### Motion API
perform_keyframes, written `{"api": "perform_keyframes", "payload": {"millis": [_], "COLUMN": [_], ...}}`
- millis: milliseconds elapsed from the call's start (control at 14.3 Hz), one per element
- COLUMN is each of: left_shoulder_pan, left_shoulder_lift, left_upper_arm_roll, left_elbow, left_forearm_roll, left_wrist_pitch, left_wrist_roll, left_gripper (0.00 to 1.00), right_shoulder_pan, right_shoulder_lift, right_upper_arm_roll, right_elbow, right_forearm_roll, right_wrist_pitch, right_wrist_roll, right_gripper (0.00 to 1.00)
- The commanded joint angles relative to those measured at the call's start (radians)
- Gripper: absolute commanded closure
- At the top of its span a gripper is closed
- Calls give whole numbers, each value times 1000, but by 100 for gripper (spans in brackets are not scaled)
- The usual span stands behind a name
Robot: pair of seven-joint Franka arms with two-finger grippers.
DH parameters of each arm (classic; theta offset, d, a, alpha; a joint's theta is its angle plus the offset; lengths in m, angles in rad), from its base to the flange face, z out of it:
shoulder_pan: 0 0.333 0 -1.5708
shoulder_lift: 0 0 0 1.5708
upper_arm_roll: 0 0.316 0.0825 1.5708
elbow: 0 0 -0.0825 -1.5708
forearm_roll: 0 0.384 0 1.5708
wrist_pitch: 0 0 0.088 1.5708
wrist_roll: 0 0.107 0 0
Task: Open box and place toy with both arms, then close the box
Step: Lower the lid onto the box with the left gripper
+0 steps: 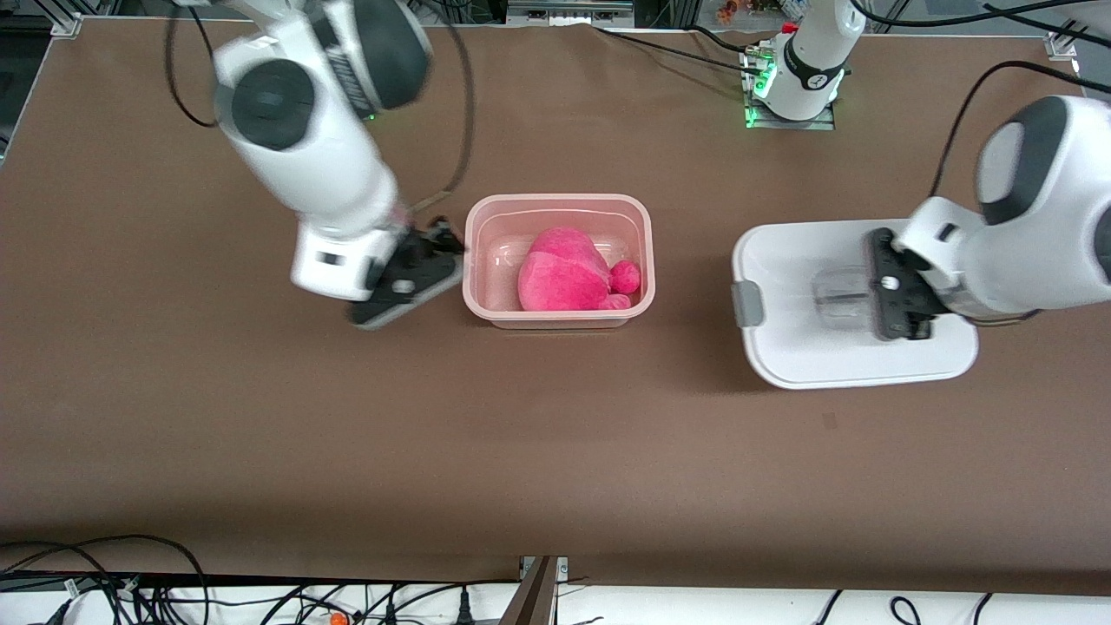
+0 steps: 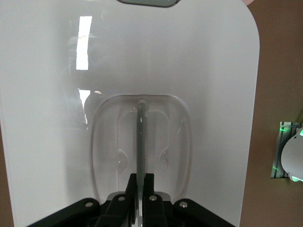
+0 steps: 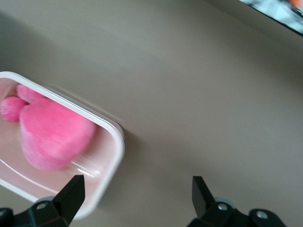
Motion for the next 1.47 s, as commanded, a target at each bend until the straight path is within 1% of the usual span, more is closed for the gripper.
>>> {"api": "perform_keyframes", "payload": {"millis": [0,210,350,420,560,630,700,840,911,1191,1261,1401], "left_shoulder_pan": [-127,-281,-362,-411,-485,-522,-543,-568,-571,-580,-589,-590], "left_shoulder_lift": [25,73,106,119,149,171,186,199,202,217,225,232], "left_upper_arm_roll": [7,6,7,7,7,9,10,12,12,12,15,15], "left_elbow": [19,21,21,21,22,22,22,24,22,22,22,24], "left_forearm_roll": [-13,-17,-95,-97,-97,-96,-94,-94,-93,-93,-93,-93], "left_wrist_pitch": [41,100,142,185,229,269,279,285,299,303,303,322], "left_wrist_roll": [-51,-217,-315,-352,-453,-476,-493,-538,-542,-587,-599,-607], "left_gripper": [100,100,100,100,100,100,100,100,100,100,100,100], "right_shoulder_pan": [5,5,-7,-65,-215,-261,-297,-374,-378,-362,-357,-357], "right_shoulder_lift": [-178,-271,-336,-354,-359,-361,-354,-351,-353,-338,-324,-321], "right_upper_arm_roll": [-105,-191,-225,-201,-107,-89,-82,-5,5,8,10,10], "right_elbow": [-181,-232,-293,-322,-325,-327,-327,-327,-325,-310,-287,-284], "right_forearm_roll": [49,55,43,37,28,23,16,5,-10,-29,-44,-47], "right_wrist_pitch": [-42,-138,-153,-156,-159,-164,-162,-162,-161,-149,-149,-149], "right_wrist_roll": [3,0,-2,-6,-58,-74,-74,-56,-31,64,70,72], "right_gripper": [0,0,0,0,0,0,0,0,0,0,0,0]}}
